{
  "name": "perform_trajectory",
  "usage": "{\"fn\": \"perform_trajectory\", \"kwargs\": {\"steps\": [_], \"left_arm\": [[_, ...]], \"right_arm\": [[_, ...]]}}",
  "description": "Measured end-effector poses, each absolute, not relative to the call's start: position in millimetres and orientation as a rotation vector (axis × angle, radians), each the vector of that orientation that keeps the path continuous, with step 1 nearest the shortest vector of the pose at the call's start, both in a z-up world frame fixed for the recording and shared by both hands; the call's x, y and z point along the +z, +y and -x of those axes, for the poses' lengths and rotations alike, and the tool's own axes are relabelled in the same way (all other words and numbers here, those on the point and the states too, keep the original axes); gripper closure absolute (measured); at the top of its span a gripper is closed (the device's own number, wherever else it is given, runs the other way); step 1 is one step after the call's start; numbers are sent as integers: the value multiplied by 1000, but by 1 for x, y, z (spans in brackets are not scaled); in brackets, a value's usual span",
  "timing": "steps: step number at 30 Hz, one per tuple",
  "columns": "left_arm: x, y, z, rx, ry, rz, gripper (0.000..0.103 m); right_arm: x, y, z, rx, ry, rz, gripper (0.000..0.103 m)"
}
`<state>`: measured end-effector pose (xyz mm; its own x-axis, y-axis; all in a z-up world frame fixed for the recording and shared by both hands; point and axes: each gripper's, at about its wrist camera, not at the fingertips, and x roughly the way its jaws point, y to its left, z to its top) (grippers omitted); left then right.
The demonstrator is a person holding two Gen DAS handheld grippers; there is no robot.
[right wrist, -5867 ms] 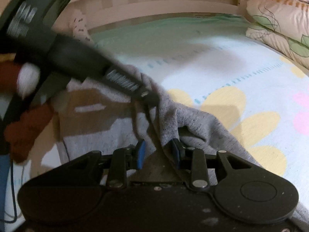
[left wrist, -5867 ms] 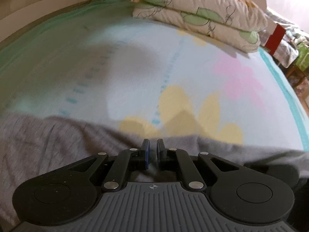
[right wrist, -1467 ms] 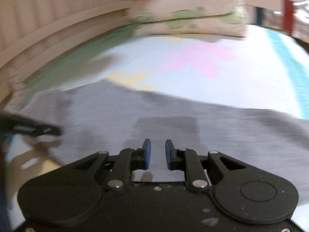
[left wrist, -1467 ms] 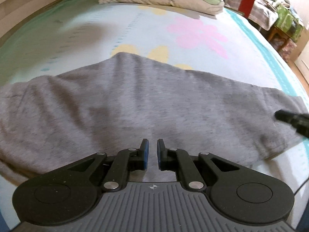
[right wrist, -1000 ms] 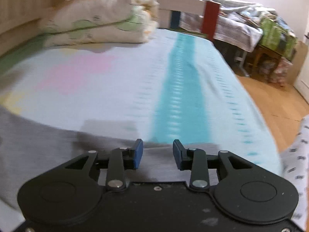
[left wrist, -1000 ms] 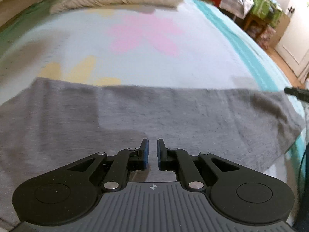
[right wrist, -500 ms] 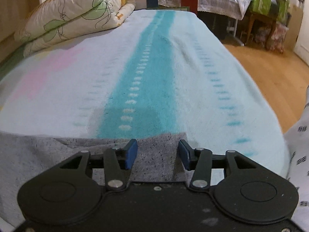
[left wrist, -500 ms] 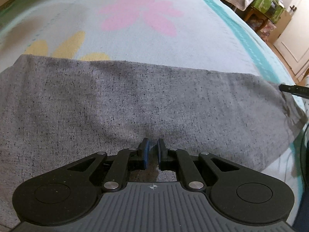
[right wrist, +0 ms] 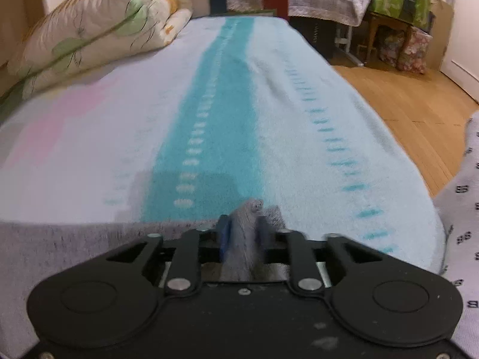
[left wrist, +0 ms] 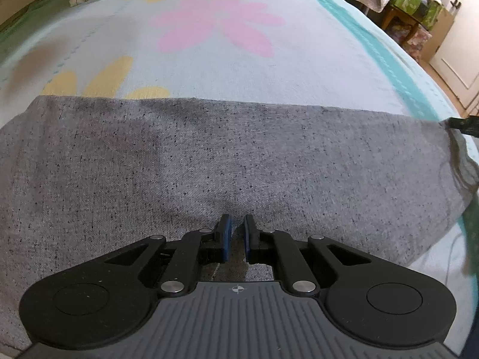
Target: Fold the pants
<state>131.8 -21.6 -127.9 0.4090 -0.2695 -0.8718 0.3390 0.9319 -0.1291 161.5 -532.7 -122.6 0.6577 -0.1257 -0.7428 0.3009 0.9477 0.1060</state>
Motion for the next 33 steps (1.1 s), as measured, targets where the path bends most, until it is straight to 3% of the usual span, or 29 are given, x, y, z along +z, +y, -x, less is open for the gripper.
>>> {"fn": "perform_trajectory", "kwargs": {"steps": [8, 13, 16, 27, 30, 32, 33], "left_arm": [[-129, -29, -131, -368, 1078, -85, 94], [-130, -36, -131, -365, 1081, -94, 94], [-131, -37, -133, -367, 1084, -89, 94], [-132, -40, -131, -366, 1069, -121, 94], [-132, -40, -131, -364, 1071, -116, 94], [-132, -40, -130, -362, 1070, -118, 94], [-132, -40, -129, -361, 1068, -120, 94]], "right_arm": [[-103, -554, -126, -197, 878, -276, 67], [-124, -545, -127, -195, 1057, -209, 66], [-126, -546, -133, -195, 1063, -217, 55], [-138, -570, -139, -90, 1074, -419, 45], [-139, -576, -137, -43, 1066, -487, 50], [-141, -577, -136, -19, 1066, -516, 72], [-143, -577, -136, 8, 1072, -544, 89]]}}
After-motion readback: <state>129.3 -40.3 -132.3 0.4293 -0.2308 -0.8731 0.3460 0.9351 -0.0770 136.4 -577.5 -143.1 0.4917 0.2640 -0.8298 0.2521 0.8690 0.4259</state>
